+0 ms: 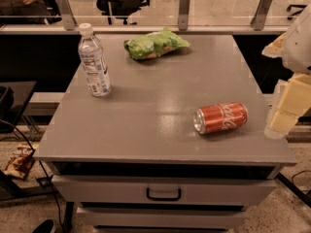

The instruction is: Place coke can upright

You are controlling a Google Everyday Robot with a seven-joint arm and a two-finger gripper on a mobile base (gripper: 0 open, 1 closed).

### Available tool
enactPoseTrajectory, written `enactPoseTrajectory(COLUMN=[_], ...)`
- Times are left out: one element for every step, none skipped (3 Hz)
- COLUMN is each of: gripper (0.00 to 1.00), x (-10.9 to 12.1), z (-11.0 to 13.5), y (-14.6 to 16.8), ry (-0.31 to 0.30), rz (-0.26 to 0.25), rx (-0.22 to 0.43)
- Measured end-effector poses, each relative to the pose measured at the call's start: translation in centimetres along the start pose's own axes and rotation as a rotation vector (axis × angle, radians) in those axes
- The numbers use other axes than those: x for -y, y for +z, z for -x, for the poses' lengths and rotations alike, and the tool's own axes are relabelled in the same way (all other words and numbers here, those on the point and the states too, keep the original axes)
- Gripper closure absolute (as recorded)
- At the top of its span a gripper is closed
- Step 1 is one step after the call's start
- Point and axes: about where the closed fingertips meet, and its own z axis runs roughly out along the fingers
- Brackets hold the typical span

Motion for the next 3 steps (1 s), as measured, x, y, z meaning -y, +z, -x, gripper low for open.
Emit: enactPoseTrajectory(gripper=[0.00,0.00,0.00], x=[0.0,0.5,0.7], z=[0.0,1.2,2.5], y=[0.0,1.2,4.2], ry=[0.000,-0.044,-0.116], rz=[0.000,0.015,0.055], rx=[0.000,0.030,0.071])
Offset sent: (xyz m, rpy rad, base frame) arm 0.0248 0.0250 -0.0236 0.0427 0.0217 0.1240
